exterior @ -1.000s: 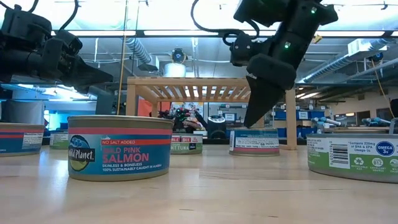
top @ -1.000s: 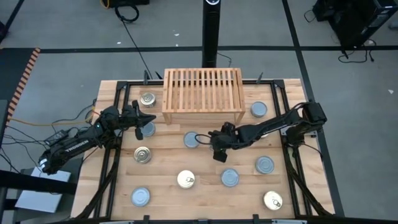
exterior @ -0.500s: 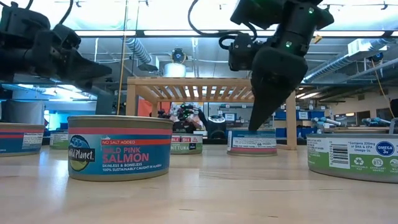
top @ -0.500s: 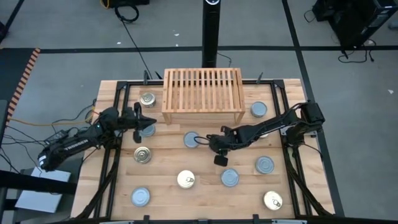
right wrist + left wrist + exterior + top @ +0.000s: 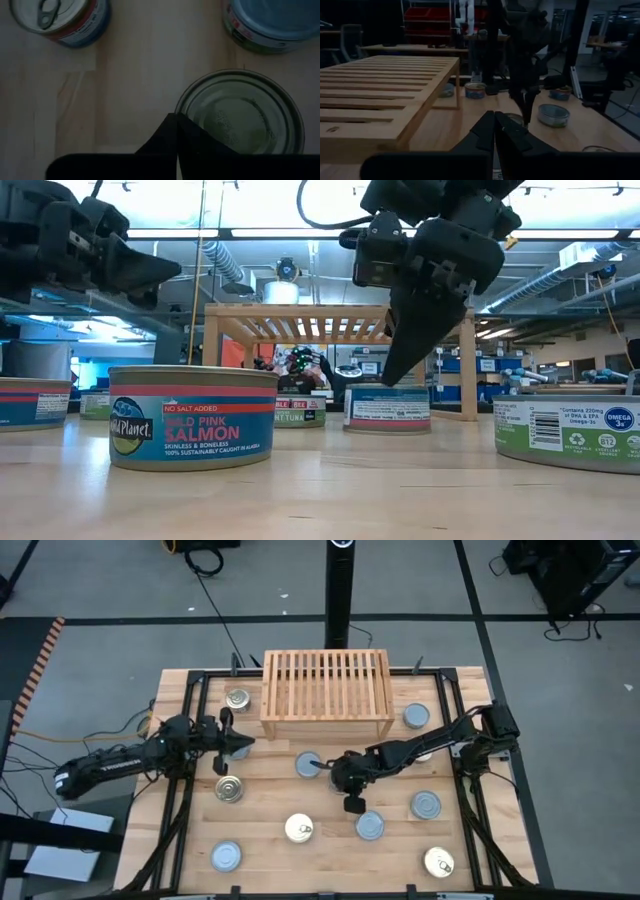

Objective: Stack canned seafood by type on shelf
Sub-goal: Put the blue-pink tuna can on the shelf

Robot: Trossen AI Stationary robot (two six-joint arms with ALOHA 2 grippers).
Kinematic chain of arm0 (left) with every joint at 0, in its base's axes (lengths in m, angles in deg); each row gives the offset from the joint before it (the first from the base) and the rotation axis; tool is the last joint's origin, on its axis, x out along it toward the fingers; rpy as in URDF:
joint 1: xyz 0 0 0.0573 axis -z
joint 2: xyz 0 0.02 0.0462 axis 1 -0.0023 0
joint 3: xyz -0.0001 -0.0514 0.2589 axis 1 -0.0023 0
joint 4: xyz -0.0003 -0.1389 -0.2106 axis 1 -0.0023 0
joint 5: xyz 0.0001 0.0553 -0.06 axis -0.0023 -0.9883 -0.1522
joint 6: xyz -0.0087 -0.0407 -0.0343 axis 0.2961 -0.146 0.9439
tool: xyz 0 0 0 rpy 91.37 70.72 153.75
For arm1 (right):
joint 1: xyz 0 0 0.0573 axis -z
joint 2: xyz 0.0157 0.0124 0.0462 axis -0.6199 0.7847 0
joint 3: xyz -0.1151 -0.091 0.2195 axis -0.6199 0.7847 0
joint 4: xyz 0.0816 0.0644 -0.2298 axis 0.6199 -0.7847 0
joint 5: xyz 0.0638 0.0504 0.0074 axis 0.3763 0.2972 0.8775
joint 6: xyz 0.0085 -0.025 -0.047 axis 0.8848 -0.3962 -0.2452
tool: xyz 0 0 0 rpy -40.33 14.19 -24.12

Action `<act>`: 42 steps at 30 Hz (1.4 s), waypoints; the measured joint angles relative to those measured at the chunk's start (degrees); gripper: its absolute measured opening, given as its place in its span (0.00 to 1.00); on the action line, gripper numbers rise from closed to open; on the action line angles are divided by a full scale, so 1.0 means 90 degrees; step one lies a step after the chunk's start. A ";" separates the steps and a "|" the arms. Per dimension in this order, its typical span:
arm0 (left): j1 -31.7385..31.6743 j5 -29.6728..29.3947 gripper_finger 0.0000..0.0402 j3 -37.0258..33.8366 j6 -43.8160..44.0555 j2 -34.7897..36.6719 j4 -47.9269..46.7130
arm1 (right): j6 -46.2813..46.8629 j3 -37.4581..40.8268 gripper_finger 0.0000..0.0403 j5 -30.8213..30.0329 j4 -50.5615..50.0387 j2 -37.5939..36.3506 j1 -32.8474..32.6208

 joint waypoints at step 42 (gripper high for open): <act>0.2355 -0.2106 0.05 0.5138 -0.0458 -0.9382 0.0781 | 0.0447 0.1896 0.00 -0.1577 0.1270 -0.0782 -0.0885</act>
